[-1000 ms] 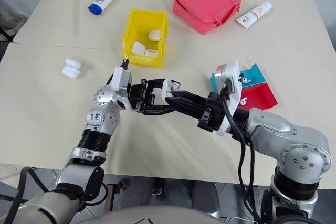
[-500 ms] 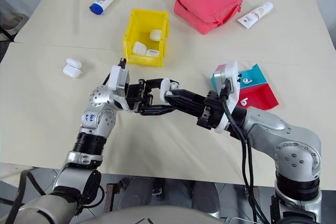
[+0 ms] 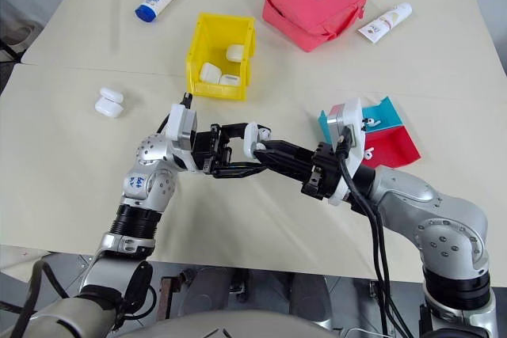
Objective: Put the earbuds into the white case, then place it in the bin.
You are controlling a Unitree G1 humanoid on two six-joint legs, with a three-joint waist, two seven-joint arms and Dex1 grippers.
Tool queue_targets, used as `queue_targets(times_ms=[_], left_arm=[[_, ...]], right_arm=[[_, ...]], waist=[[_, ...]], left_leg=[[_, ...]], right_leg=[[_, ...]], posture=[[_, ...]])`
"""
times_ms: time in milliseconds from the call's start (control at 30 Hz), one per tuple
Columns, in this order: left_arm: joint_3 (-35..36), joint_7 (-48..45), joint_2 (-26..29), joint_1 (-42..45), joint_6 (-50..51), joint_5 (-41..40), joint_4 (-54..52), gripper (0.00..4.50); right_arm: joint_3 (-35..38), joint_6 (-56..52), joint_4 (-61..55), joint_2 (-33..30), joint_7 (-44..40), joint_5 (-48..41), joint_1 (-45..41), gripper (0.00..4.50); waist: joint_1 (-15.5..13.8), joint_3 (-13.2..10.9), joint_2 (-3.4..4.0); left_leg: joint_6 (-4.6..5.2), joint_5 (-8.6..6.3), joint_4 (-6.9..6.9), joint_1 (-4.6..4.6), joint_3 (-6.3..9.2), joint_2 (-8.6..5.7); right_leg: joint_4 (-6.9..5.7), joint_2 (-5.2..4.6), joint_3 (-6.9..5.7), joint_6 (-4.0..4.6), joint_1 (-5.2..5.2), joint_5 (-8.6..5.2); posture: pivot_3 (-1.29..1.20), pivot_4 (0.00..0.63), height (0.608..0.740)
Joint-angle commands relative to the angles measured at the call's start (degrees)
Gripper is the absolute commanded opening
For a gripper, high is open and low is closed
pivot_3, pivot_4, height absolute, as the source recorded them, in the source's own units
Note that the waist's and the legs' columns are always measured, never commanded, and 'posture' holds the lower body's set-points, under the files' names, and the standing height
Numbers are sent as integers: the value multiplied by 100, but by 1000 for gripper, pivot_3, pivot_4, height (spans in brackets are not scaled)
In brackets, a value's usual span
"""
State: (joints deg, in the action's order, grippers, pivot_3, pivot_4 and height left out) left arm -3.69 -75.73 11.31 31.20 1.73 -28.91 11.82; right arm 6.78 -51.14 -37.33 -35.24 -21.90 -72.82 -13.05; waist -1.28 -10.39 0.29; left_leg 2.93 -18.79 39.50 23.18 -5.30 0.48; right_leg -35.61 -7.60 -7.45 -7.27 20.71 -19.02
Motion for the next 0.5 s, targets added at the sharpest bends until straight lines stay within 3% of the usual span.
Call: queue_targets(times_ms=[33, 367, 500], left_arm=[[175, -24, -86, 206, -233, -310, -455, 2798], [164, -82, -118, 202, -269, -271, -449, 2798], [169, -89, -118, 195, -272, -258, -422, 2798]], right_arm=[[-226, -206, 305, -269, 126, 548, 189, 478], [-400, -167, 338, -331, -16, 730, 106, 478], [-397, -139, 282, -341, -29, 720, -8, 1696]], waist=[[-1, 0, 0], [-1, 0, 0], [-1, 0, 0]], left_leg=[[0, 0, 0, 0, 0, 0], [0, 0, 0, 0, 0, 0], [0, 0, 0, 0, 0, 0]], right_leg=[[0, 0, 0, 0, 0, 0], [0, 0, 0, 0, 0, 0], [0, 0, -1, 0, 0, 0]], posture=[[0, 150, 740], [0, 150, 740], [0, 150, 740]])
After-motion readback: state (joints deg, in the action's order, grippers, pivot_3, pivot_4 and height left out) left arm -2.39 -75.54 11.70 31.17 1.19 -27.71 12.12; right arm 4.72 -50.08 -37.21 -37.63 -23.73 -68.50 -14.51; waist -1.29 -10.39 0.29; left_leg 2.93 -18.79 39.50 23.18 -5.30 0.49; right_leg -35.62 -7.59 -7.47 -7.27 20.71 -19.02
